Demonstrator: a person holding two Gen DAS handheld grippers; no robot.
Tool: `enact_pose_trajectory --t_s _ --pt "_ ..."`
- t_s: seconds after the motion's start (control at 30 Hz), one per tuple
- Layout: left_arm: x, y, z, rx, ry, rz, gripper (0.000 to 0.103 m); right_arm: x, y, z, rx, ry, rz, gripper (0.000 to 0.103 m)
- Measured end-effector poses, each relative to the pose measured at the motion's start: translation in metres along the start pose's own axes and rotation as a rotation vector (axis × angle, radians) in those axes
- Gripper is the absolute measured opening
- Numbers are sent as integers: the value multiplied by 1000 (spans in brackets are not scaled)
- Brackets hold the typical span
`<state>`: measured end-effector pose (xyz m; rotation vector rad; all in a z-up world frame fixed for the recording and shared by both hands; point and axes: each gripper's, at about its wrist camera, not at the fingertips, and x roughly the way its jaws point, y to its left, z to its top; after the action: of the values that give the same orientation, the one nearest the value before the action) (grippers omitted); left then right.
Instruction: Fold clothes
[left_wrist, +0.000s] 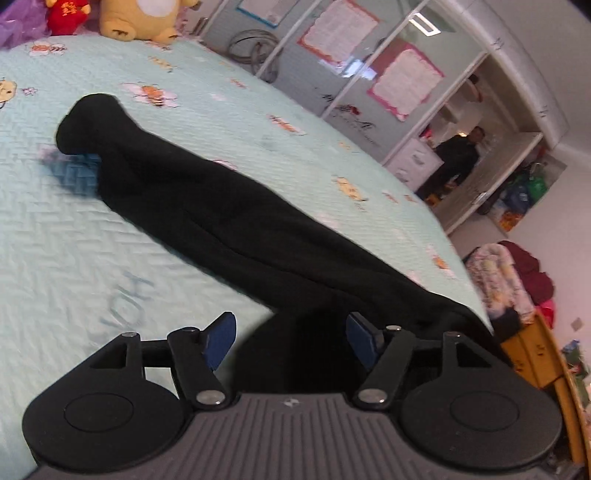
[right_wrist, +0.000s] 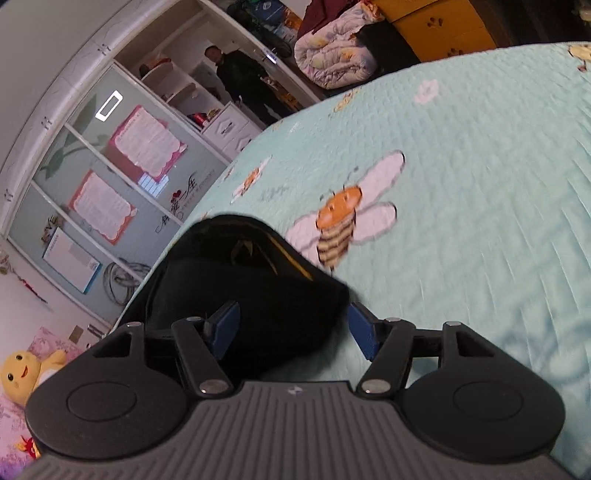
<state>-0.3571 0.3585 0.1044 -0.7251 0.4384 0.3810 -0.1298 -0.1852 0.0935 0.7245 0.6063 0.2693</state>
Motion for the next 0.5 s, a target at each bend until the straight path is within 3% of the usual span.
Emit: enact_pose_trajectory --t_s 0.13,0.2,0.3,0.4,0.5 --pt "-2 -37 -8 165 -18 -72 76 -8 19 1 -133 -47 19 66" --pt "5 -59 -17 267 30 -143 76 -10 31 5 -227 -75 47 73" --pt "15 -81 -33 370 138 -219 77 0 46 9 -411 -77 75 75" --pt "15 -85 -45 377 145 -186 77 17 58 12 -582 -48 91 75" --pt "3 -68 -44 266 39 -73 77 39 56 21 -609 45 143 76"
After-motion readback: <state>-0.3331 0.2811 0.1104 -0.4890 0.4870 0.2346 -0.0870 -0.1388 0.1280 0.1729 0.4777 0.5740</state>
